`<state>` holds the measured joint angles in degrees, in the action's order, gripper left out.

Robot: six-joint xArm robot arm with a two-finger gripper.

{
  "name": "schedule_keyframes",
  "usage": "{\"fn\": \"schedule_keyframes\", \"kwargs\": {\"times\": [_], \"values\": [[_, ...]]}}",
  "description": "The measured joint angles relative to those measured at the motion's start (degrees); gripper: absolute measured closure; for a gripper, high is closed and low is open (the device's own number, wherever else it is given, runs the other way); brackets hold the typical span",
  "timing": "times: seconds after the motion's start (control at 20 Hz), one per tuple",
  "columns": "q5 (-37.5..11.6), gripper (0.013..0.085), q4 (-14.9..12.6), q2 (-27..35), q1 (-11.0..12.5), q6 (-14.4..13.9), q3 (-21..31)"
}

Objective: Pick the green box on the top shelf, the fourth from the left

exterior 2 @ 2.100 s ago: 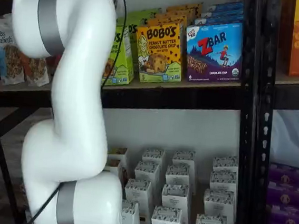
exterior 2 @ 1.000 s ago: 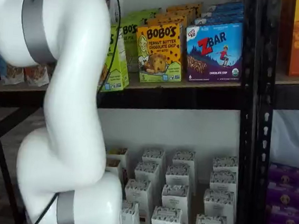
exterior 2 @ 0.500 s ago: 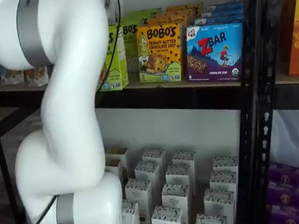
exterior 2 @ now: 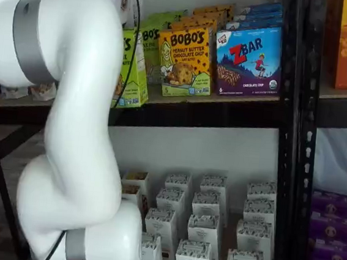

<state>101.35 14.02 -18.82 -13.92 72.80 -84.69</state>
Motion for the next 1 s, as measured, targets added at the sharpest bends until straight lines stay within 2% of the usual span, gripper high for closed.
{"fn": "schedule_keyframes", "kwargs": {"times": [0.2, 0.5, 1.0], "values": [[0.8, 0.073, 0.7, -1.8, 0.4, 0.1, 1.0], [1.8, 0.073, 0.2, -6.4, 0.7, 0.1, 4.2], [2.6, 0.073, 0.8, -12.8, 2.7, 1.8, 10.0]]}}
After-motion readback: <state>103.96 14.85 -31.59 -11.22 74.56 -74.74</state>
